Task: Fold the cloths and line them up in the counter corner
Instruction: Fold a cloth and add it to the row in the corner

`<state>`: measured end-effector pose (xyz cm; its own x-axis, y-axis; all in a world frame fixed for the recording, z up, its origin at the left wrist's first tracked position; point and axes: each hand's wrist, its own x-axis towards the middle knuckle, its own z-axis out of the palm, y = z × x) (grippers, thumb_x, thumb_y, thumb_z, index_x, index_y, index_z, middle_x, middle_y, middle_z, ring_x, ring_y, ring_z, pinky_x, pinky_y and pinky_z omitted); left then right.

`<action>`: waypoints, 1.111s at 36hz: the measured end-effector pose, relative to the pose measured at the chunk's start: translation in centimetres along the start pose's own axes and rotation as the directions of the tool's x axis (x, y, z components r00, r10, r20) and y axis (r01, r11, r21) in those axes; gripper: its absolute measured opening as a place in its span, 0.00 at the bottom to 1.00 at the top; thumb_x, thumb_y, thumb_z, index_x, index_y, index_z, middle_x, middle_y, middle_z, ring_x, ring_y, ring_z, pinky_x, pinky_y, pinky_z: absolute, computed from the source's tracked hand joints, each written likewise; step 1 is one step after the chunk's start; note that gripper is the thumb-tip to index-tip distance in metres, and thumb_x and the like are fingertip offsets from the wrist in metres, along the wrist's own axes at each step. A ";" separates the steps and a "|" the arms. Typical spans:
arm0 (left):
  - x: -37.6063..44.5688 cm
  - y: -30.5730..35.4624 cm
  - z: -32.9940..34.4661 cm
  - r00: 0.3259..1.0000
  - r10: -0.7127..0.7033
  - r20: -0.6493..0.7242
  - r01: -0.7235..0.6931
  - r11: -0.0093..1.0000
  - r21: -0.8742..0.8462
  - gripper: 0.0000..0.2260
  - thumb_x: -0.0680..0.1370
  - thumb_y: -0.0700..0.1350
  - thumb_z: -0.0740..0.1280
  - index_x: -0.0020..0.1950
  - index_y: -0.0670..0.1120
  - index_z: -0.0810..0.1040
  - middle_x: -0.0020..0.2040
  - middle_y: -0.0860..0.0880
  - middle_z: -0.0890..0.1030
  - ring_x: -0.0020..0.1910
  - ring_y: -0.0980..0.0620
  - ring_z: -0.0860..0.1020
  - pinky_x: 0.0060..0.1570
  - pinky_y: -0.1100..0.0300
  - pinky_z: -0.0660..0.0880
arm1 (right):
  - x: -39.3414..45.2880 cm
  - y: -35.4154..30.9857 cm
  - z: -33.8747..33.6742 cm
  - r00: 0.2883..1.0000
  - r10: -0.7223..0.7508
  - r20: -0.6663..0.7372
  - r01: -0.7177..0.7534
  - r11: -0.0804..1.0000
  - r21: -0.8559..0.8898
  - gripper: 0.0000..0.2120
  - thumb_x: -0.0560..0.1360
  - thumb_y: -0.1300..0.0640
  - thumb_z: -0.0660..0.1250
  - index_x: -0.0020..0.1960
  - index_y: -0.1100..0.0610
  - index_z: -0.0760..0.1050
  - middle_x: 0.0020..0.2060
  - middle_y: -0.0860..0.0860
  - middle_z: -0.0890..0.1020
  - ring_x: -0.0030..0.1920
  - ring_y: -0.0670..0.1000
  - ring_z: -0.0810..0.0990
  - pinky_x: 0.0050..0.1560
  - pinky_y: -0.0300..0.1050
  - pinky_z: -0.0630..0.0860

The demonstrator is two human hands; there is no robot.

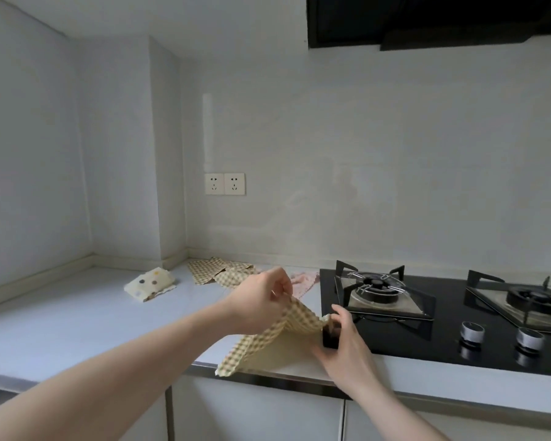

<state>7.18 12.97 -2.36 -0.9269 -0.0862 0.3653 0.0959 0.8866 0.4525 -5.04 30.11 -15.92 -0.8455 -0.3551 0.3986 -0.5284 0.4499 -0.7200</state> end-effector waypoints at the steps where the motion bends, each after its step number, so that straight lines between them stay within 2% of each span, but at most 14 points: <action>1: -0.4 0.0 -0.2 1.000 -0.001 0.014 0.001 1.000 -0.013 0.08 0.78 0.41 0.62 0.53 0.51 0.76 0.45 0.56 0.79 0.41 0.57 0.76 0.39 0.64 0.71 | -0.1 0.0 0.0 1.000 0.014 0.012 -0.014 0.999 0.033 0.42 0.68 0.34 0.72 0.76 0.43 0.57 0.64 0.38 0.73 0.64 0.43 0.76 0.62 0.46 0.74; 3: -1.1 0.3 -0.7 1.000 -0.001 0.022 0.001 1.000 -0.027 0.09 0.78 0.41 0.62 0.54 0.51 0.79 0.47 0.54 0.82 0.44 0.55 0.79 0.44 0.59 0.76 | -0.3 -0.4 -0.2 0.999 0.025 0.035 -0.028 0.996 0.083 0.35 0.69 0.38 0.75 0.71 0.41 0.64 0.58 0.35 0.75 0.59 0.42 0.77 0.60 0.44 0.74; 6: -1.8 0.7 -2.1 1.000 0.016 -0.013 -0.016 0.999 -0.040 0.10 0.78 0.42 0.63 0.53 0.52 0.82 0.48 0.55 0.84 0.47 0.57 0.81 0.50 0.60 0.78 | -0.5 -1.2 -0.8 1.000 -0.014 0.017 0.014 1.000 -0.001 0.05 0.74 0.46 0.73 0.46 0.45 0.78 0.38 0.40 0.82 0.44 0.46 0.80 0.46 0.47 0.76; 7: -1.9 0.7 -2.6 0.999 0.023 -0.034 -0.024 0.999 -0.035 0.10 0.78 0.42 0.63 0.53 0.53 0.83 0.48 0.56 0.84 0.47 0.58 0.81 0.50 0.61 0.78 | -0.5 -1.7 -1.2 1.000 -0.023 0.016 0.023 0.999 -0.022 0.07 0.76 0.47 0.72 0.40 0.47 0.79 0.33 0.42 0.82 0.38 0.47 0.79 0.41 0.48 0.75; 9: -1.9 0.8 -3.8 0.995 0.029 -0.100 -0.032 0.999 -0.028 0.08 0.79 0.44 0.64 0.51 0.54 0.82 0.47 0.56 0.84 0.46 0.58 0.81 0.48 0.60 0.77 | -0.3 -2.8 -2.2 1.000 -0.012 0.023 0.011 0.999 0.039 0.09 0.76 0.50 0.71 0.37 0.48 0.79 0.32 0.42 0.82 0.34 0.45 0.79 0.37 0.45 0.73; 13: -1.7 0.5 -6.0 0.965 0.008 -0.261 -0.022 0.998 -0.051 0.06 0.81 0.44 0.64 0.48 0.54 0.79 0.45 0.54 0.82 0.44 0.56 0.79 0.44 0.62 0.72 | 0.7 -5.8 -5.2 0.999 -0.028 0.042 0.016 0.962 0.272 0.08 0.78 0.58 0.71 0.40 0.51 0.83 0.36 0.46 0.85 0.36 0.43 0.80 0.41 0.41 0.75; 16: -1.7 -0.1 -7.2 0.936 -0.050 -0.349 0.018 0.995 -0.095 0.06 0.83 0.46 0.63 0.49 0.53 0.78 0.43 0.54 0.80 0.41 0.56 0.77 0.39 0.64 0.71 | 1.6 -8.1 -7.3 0.995 -0.081 0.059 0.061 0.957 0.283 0.05 0.77 0.55 0.72 0.43 0.52 0.85 0.35 0.46 0.86 0.33 0.41 0.78 0.37 0.35 0.72; 19: -1.8 -0.6 -7.9 0.917 -0.104 -0.384 0.058 0.990 -0.129 0.06 0.83 0.48 0.62 0.51 0.52 0.78 0.44 0.52 0.81 0.39 0.55 0.77 0.35 0.64 0.71 | 2.5 -9.9 -8.7 0.989 -0.076 0.125 0.033 0.948 0.315 0.02 0.76 0.55 0.74 0.46 0.54 0.84 0.41 0.48 0.88 0.37 0.41 0.81 0.41 0.35 0.74; 23: -1.9 -1.8 -7.9 0.930 -0.143 -0.339 0.106 0.986 -0.125 0.07 0.84 0.49 0.62 0.52 0.52 0.80 0.46 0.52 0.81 0.41 0.54 0.78 0.35 0.63 0.72 | 3.3 -11.1 -9.5 0.985 -0.087 0.151 0.050 0.972 0.231 0.07 0.75 0.51 0.75 0.46 0.54 0.84 0.39 0.50 0.87 0.36 0.44 0.79 0.42 0.39 0.72; 25: -1.7 -2.7 -7.6 0.942 -0.181 -0.282 0.154 0.981 -0.114 0.07 0.83 0.48 0.63 0.54 0.52 0.80 0.48 0.51 0.81 0.43 0.51 0.79 0.35 0.63 0.73 | 3.6 -11.1 -9.6 0.985 -0.066 0.161 0.036 0.982 0.183 0.09 0.75 0.48 0.74 0.45 0.54 0.85 0.33 0.45 0.84 0.32 0.42 0.76 0.39 0.38 0.70; 29: -0.9 -4.2 -6.6 0.955 -0.249 -0.163 0.248 0.968 -0.028 0.08 0.82 0.45 0.63 0.59 0.51 0.80 0.51 0.52 0.78 0.47 0.50 0.78 0.38 0.62 0.73 | 4.3 -10.2 -9.5 0.986 -0.023 0.167 0.009 0.997 0.082 0.10 0.76 0.47 0.73 0.43 0.54 0.85 0.30 0.43 0.80 0.31 0.42 0.74 0.34 0.34 0.68; 33: 0.0 -5.4 -5.3 0.947 -0.297 -0.120 0.304 0.951 0.045 0.08 0.81 0.44 0.64 0.57 0.50 0.80 0.53 0.50 0.80 0.49 0.48 0.78 0.44 0.60 0.74 | 5.1 -8.7 -8.7 0.987 0.015 0.161 -0.006 0.998 -0.057 0.09 0.76 0.49 0.73 0.43 0.54 0.85 0.34 0.47 0.84 0.35 0.45 0.76 0.38 0.40 0.69; 36: 0.8 -6.5 -4.3 0.931 -0.348 -0.109 0.355 0.933 0.063 0.07 0.80 0.44 0.62 0.50 0.53 0.79 0.54 0.47 0.83 0.51 0.46 0.80 0.50 0.56 0.78 | 5.8 -7.6 -7.8 0.989 0.026 0.147 -0.007 0.992 -0.129 0.08 0.76 0.50 0.73 0.42 0.52 0.86 0.39 0.49 0.86 0.38 0.45 0.78 0.39 0.37 0.70; 40: 2.0 -7.7 -2.8 0.917 -0.386 -0.099 0.393 0.918 0.060 0.09 0.80 0.44 0.61 0.55 0.51 0.80 0.57 0.46 0.82 0.55 0.45 0.79 0.50 0.59 0.74 | 7.1 -6.3 -6.3 0.992 0.070 0.106 -0.048 0.979 -0.198 0.05 0.73 0.49 0.75 0.39 0.48 0.85 0.38 0.44 0.86 0.43 0.44 0.82 0.41 0.38 0.72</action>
<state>5.62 4.70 -2.78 -0.8511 -0.4667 0.2406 -0.2982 0.8068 0.5100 -8.22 29.98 -4.98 -0.8674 -0.4078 0.2851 -0.4922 0.6197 -0.6113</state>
